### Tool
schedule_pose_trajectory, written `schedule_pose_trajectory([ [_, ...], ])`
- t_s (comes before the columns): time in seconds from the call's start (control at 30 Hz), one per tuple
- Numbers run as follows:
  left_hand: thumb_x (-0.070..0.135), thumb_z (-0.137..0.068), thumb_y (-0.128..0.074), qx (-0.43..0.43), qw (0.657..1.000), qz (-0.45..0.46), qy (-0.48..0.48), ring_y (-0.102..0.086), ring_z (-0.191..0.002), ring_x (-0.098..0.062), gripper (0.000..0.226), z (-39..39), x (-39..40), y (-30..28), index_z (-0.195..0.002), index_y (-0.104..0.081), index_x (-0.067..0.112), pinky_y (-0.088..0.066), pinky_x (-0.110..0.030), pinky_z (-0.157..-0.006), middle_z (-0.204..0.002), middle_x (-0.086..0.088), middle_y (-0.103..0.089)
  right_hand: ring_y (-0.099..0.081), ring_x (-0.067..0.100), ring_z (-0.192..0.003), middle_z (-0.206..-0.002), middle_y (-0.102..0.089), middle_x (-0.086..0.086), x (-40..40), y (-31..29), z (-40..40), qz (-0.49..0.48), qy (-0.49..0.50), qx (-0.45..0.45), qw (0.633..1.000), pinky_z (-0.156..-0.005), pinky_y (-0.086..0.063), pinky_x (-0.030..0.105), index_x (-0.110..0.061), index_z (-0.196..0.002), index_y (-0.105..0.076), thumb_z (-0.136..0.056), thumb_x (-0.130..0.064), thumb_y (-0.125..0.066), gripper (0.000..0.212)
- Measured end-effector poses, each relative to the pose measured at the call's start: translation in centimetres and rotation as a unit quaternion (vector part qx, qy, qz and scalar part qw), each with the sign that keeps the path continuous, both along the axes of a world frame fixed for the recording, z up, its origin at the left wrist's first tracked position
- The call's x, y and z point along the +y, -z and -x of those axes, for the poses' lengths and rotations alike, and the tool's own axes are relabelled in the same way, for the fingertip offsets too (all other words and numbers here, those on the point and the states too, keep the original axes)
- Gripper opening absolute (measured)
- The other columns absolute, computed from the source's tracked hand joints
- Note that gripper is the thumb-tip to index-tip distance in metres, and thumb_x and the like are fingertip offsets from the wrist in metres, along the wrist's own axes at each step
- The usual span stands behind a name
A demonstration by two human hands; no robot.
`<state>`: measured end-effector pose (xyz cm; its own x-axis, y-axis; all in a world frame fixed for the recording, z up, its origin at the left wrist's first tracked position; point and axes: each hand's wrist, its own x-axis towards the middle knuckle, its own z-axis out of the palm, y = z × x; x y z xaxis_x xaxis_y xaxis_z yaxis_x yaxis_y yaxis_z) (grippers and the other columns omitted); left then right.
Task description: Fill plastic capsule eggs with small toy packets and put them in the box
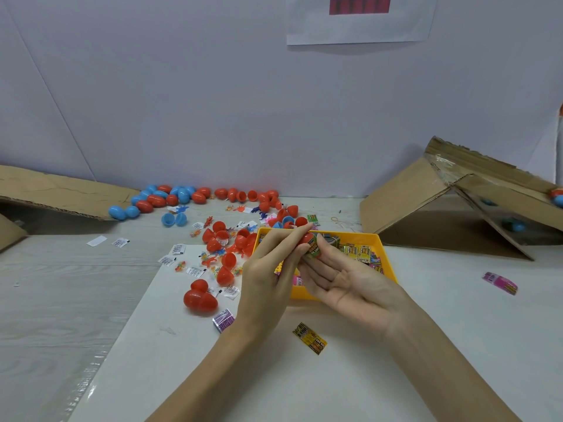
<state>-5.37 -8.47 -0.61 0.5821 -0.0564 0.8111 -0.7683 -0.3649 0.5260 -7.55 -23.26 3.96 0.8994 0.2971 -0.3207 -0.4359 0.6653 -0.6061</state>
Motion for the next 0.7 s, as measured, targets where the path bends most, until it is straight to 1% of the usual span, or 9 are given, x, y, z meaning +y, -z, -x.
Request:
schedule_pose_trajectory([
  [0.13,0.003,-0.099,-0.060,-0.003,1.000,0.006,-0.001,-0.063,-0.113,-0.009,0.036,0.1,0.0,-0.1,-0.133,-0.065,0.012,-0.051,-0.018,-0.093,-0.118,0.003,-0.066,-0.077,0.032,-0.101,-0.114,-0.075,0.024,0.0,0.3,-0.1,0.012,-0.005,-0.020,1.000,-0.072,-0.064,0.036,-0.006,-0.101,-0.082,-0.077,-0.017,-0.082,0.026],
  [0.23,0.002,-0.100,-0.059,0.002,1.000,0.003,0.000,-0.064,-0.113,-0.011,0.033,0.0,0.0,-0.1,-0.131,-0.067,0.010,-0.052,-0.021,-0.092,-0.118,0.002,-0.067,-0.076,0.030,-0.104,-0.115,-0.075,0.023,-0.2,0.7,-0.4,0.060,-0.001,-0.073,0.996,-0.074,-0.063,0.032,-0.007,-0.102,-0.082,-0.086,-0.020,-0.078,0.021],
  [0.3,0.002,-0.100,-0.059,0.007,1.000,-0.011,-0.002,-0.064,-0.113,-0.012,0.031,-0.1,0.0,0.1,-0.129,-0.068,0.008,-0.053,-0.025,-0.093,-0.118,0.000,-0.068,-0.076,0.030,-0.102,-0.111,-0.076,0.021,-0.4,1.1,-0.5,0.144,0.020,-0.129,0.981,-0.072,-0.062,0.028,-0.008,-0.105,-0.081,-0.092,-0.026,-0.074,0.023],
  [0.4,0.004,-0.099,-0.061,0.025,0.999,-0.038,-0.012,-0.063,-0.116,-0.013,0.032,-0.4,0.2,0.2,-0.129,-0.069,0.011,-0.054,-0.031,-0.095,-0.119,0.002,-0.069,-0.078,0.029,-0.088,-0.099,-0.079,0.013,-0.5,1.3,-0.4,0.301,0.075,-0.198,0.930,-0.063,-0.059,0.025,-0.013,-0.107,-0.080,-0.087,-0.040,-0.072,0.035],
  [0.5,0.008,-0.101,-0.060,0.014,0.992,-0.116,-0.036,-0.060,-0.119,-0.014,0.035,-0.6,0.9,0.1,-0.135,-0.065,0.014,-0.051,-0.029,-0.099,-0.124,0.003,-0.067,-0.078,0.023,-0.079,-0.092,-0.079,0.009,-0.8,1.4,-0.5,0.352,0.079,-0.210,0.908,-0.061,-0.059,0.023,-0.012,-0.104,-0.079,-0.086,-0.040,-0.070,0.035],
  [0.57,0.011,-0.101,-0.061,0.011,0.984,-0.161,-0.070,-0.060,-0.120,-0.017,0.035,-0.7,1.4,0.1,-0.136,-0.064,0.012,-0.052,-0.032,-0.100,-0.126,0.001,-0.067,-0.078,0.022,-0.085,-0.097,-0.079,0.014,-2.1,0.9,-1.4,0.334,0.060,-0.195,0.920,-0.067,-0.060,0.023,-0.007,-0.108,-0.077,-0.093,-0.031,-0.068,0.030],
  [0.6,0.012,-0.100,-0.062,0.016,0.981,-0.174,-0.088,-0.061,-0.119,-0.018,0.033,-0.7,1.5,0.1,-0.134,-0.066,0.011,-0.053,-0.035,-0.099,-0.125,0.000,-0.067,-0.077,0.022,-0.087,-0.101,-0.078,0.017,-3.2,0.0,-2.1,0.295,0.062,-0.184,0.935,-0.069,-0.060,0.023,-0.003,-0.112,-0.075,-0.095,-0.025,-0.067,0.029],
  [0.67,0.012,-0.098,-0.065,0.021,0.972,-0.204,-0.111,-0.062,-0.117,-0.021,0.030,-1.1,1.8,0.3,-0.127,-0.069,0.010,-0.055,-0.038,-0.097,-0.124,-0.002,-0.067,-0.076,0.021,-0.088,-0.107,-0.075,0.021,-6.3,-2.5,-3.9,0.146,0.122,-0.158,0.969,-0.069,-0.060,0.021,0.003,-0.118,-0.070,-0.096,-0.016,-0.064,0.030],
  [0.7,0.013,-0.097,-0.066,0.023,0.969,-0.216,-0.115,-0.062,-0.116,-0.022,0.029,-1.2,1.9,0.4,-0.125,-0.070,0.010,-0.055,-0.038,-0.097,-0.123,-0.002,-0.067,-0.076,0.021,-0.090,-0.110,-0.074,0.022,-8.1,-4.0,-4.7,0.066,0.179,-0.146,0.971,-0.068,-0.060,0.020,0.004,-0.120,-0.068,-0.098,-0.014,-0.061,0.029],
])
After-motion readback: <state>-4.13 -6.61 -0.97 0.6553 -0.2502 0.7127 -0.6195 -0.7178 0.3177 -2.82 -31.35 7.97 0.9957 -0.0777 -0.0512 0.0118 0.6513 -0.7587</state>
